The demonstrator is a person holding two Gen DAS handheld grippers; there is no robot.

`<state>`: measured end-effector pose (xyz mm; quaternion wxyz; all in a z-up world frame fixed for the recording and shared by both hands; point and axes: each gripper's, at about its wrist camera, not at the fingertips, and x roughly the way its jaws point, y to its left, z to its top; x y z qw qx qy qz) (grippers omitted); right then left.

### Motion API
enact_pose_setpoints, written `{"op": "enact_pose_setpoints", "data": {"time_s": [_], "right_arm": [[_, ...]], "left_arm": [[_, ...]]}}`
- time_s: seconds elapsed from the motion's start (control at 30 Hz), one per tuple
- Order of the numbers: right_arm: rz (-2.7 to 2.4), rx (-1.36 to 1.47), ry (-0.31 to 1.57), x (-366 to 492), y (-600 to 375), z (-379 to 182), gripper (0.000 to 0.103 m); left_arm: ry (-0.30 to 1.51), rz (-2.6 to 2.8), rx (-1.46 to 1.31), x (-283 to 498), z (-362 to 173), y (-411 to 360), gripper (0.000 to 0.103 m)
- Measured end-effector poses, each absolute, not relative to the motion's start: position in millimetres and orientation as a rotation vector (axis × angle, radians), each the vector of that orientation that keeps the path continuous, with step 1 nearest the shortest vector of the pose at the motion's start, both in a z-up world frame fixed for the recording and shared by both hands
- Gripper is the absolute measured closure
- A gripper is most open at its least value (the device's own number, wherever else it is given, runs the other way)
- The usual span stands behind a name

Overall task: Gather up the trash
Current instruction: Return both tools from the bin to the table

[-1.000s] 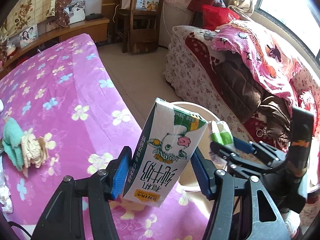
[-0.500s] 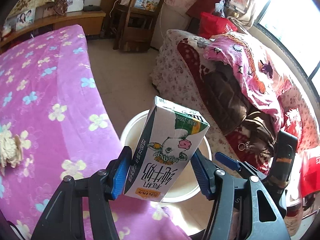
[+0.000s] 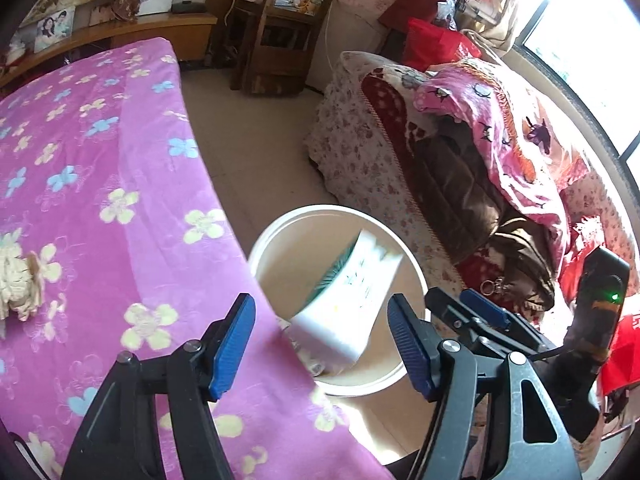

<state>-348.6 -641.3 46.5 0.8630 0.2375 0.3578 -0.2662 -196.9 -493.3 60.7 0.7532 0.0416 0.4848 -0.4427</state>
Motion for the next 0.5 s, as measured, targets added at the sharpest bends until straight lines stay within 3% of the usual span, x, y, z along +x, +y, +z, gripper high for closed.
{"op": "enact_pose_setpoints", "data": {"time_s": [0.5], "right_arm": [[-0.493, 0.429, 0.747, -329.4, -600.0, 59.9, 0.031]], "left_arm": [[0.957, -0.850, 0.155, -197.6, 72.4, -447.6, 0.034]]}}
